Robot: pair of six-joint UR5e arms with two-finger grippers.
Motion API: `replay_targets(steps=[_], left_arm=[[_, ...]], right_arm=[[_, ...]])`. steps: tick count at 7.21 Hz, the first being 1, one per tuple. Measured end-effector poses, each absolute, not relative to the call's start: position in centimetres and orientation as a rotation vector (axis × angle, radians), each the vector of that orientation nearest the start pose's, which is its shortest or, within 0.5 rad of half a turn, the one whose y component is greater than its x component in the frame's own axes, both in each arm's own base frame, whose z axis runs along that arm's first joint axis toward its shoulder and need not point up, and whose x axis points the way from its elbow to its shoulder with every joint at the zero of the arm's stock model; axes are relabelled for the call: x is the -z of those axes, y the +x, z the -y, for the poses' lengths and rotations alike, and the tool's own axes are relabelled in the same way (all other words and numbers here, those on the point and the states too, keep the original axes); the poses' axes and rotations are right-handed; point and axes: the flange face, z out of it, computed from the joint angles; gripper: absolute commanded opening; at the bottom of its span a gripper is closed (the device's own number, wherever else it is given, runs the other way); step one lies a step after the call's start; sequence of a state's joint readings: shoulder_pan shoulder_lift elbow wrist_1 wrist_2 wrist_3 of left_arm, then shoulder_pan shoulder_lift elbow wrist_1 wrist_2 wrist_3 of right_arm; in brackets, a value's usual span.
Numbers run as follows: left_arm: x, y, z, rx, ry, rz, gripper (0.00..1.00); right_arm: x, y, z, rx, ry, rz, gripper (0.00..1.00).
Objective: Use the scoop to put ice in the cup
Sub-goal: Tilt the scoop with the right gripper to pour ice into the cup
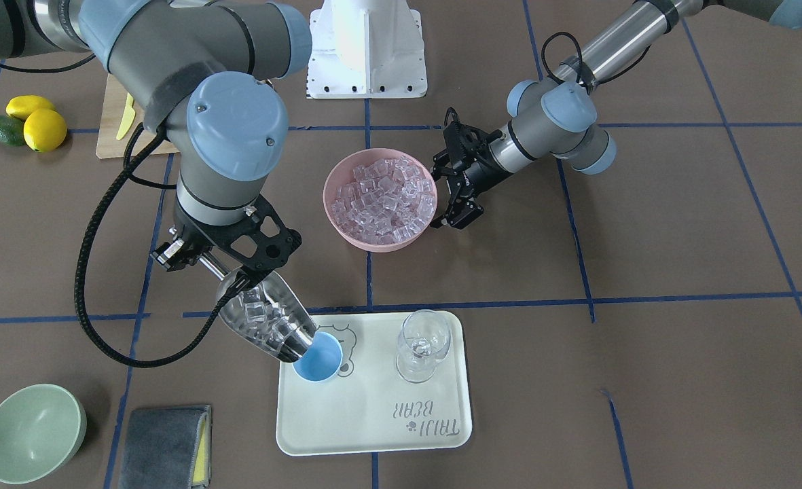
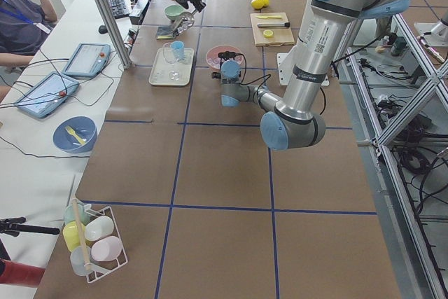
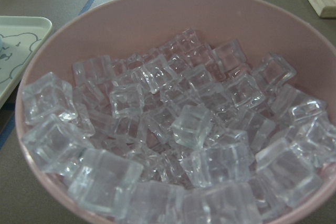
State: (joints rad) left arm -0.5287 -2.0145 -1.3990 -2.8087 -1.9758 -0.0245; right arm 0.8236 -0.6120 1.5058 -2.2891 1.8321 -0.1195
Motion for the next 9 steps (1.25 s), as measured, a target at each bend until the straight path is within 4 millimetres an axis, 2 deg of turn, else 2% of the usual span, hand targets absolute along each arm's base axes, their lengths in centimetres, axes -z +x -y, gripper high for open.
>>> replay_targets(steps=[3, 9], left_arm=[[-34.7, 52.03, 41.32, -1.104, 1.189, -1.103, 1.0], [-34.73, 52.02, 41.32, -1.104, 1.189, -1.103, 1.0]], right_arm=[[-17.48, -39.49, 59.0, 0.955, 0.038, 0.242, 0.0], [-17.06, -39.31, 59.01, 0.985, 0.035, 0.224, 0.0]])
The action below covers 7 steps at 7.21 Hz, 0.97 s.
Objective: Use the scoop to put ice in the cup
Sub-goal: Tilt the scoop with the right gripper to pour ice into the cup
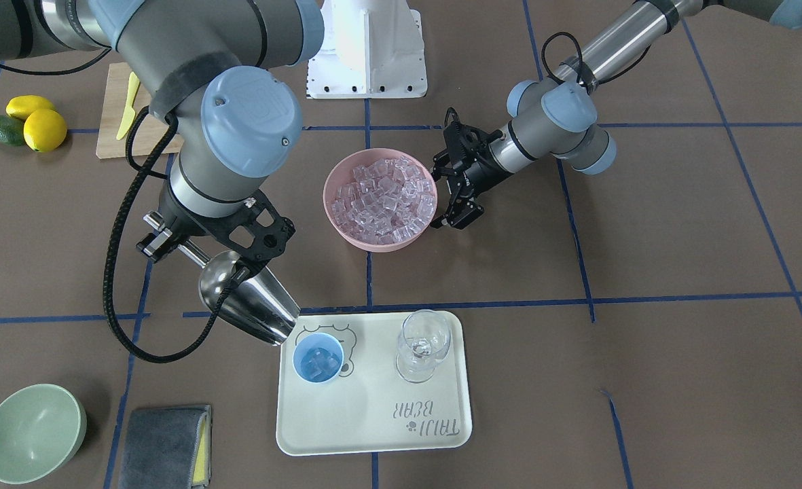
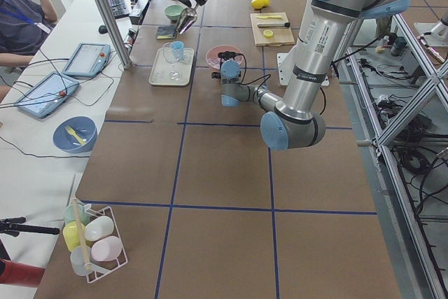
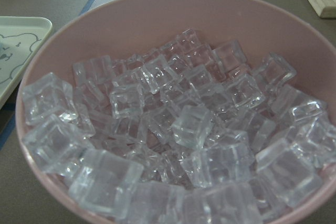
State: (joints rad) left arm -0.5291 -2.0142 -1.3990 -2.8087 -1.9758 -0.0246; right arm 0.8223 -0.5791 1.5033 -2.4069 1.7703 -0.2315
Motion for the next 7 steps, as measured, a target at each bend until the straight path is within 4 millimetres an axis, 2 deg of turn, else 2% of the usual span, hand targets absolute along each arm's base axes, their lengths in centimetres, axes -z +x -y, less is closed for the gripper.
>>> replay_targets(steps=[5, 7], left_arm=[[-34.73, 52.03, 41.3, -1.105, 1.189, -1.103, 1.0], [-34.73, 52.05, 41.28, -1.105, 1.188, -1.104, 1.0]], right_arm=[[-16.84, -39.23, 59.01, 0.985, 0.041, 0.226, 0.0], [-17.13, -38.39, 59.52, 0.957, 0.031, 0.245, 0.0]])
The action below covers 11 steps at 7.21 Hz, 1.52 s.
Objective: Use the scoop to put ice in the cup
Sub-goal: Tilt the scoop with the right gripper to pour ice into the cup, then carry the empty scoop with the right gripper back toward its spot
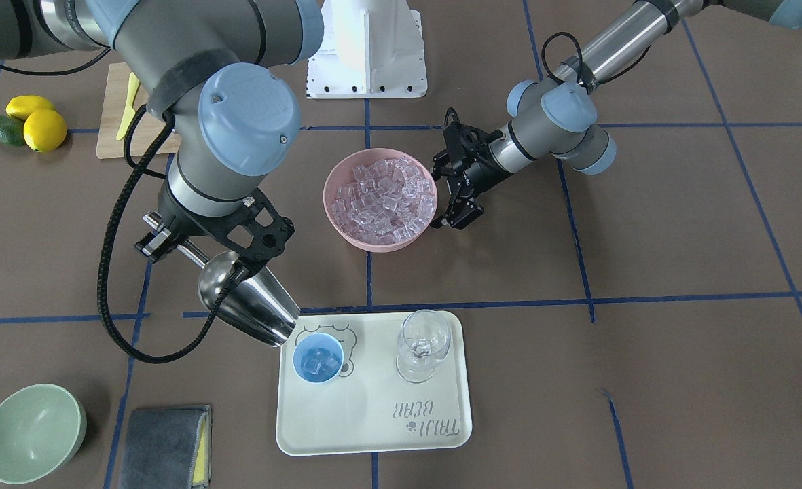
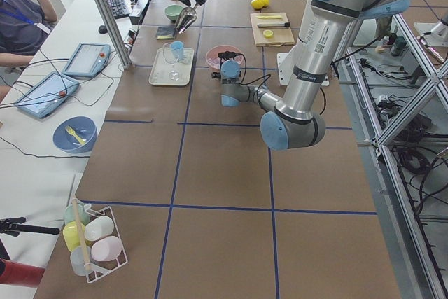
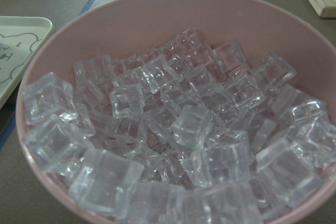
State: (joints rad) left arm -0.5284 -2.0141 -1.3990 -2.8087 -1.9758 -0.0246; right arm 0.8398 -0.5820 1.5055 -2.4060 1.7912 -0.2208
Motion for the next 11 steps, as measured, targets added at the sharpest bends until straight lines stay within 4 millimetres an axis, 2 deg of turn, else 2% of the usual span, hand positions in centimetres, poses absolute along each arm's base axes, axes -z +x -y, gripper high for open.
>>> replay_targets(steps=[3, 4, 5, 6, 9, 10, 11], left_arm=[[-34.7, 52.0, 41.3, -1.104, 1.189, -1.104, 1.0], [-34.6, 52.0, 41.3, -1.103, 1.19, -1.105, 1.0], [-34.6, 52.0, 41.3, -1.103, 1.19, -1.105, 1.0], [-34.6, 52.0, 41.3, -1.103, 1.191, -1.106, 1.0], [-34.6, 52.0, 41.3, -1.103, 1.191, -1.105, 1.0], [-34.6, 52.0, 41.3, -1.103, 1.192, -1.106, 1.0], [-34.6, 52.0, 41.3, -1.103, 1.193, -1.106, 1.0]], right_arm=[[-17.7, -34.0, 61.8, 0.76, -0.016, 0.387, 0.0], [-18.4, -33.1, 61.7, 0.674, -0.047, 0.443, 0.0], [-19.4, -32.1, 60.8, 0.578, -0.072, 0.494, 0.0], [-20.6, -30.8, 59.2, 0.484, -0.085, 0.544, 0.0], [-26.8, -25.7, 51.3, 0.198, -0.148, 0.655, 0.0], [-29.0, -24.5, 49.3, 0.125, -0.151, 0.679, 0.0], [-32.1, -23.7, 47.6, 0.073, -0.142, 0.702, 0.0]])
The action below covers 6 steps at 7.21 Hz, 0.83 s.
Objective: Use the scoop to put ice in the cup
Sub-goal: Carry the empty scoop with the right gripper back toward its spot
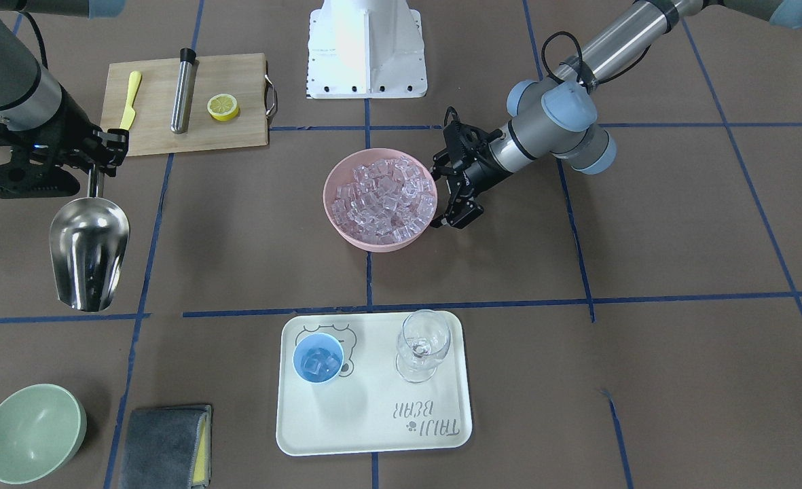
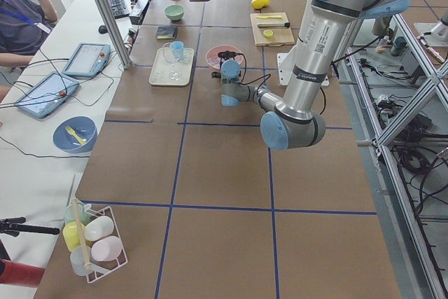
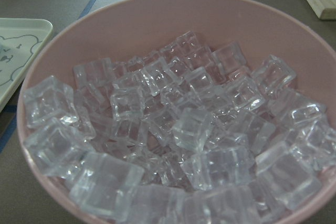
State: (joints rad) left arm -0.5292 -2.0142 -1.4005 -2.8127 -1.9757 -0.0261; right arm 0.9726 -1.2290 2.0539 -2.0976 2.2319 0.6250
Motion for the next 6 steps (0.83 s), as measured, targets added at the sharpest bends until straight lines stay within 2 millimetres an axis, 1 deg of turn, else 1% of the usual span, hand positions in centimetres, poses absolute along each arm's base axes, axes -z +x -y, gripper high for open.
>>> replay_targets(steps=[1, 2, 3, 4, 6], left_arm=[[-34.6, 51.9, 41.3, -1.103, 1.194, -1.107, 1.0], [-34.6, 51.9, 41.3, -1.103, 1.194, -1.107, 1.0], [-34.7, 51.9, 41.3, -1.103, 1.194, -1.107, 1.0], [-34.7, 51.9, 41.3, -1.103, 1.194, -1.106, 1.0], [-34.7, 51.9, 41.3, -1.103, 1.192, -1.106, 1.0]], right_arm=[[-35.7, -23.7, 45.9, 0.038, -0.125, 0.728, 0.0], [-39.0, -24.5, 44.4, 0.014, -0.109, 0.759, 0.0], [-41.3, -25.8, 43.2, 0.0, -0.106, 0.781, 0.0], [-42.6, -27.4, 41.8, 0.0, -0.112, 0.781, 0.0], [-44.5, -31.1, 38.7, 0.033, -0.121, 0.729, 0.0]])
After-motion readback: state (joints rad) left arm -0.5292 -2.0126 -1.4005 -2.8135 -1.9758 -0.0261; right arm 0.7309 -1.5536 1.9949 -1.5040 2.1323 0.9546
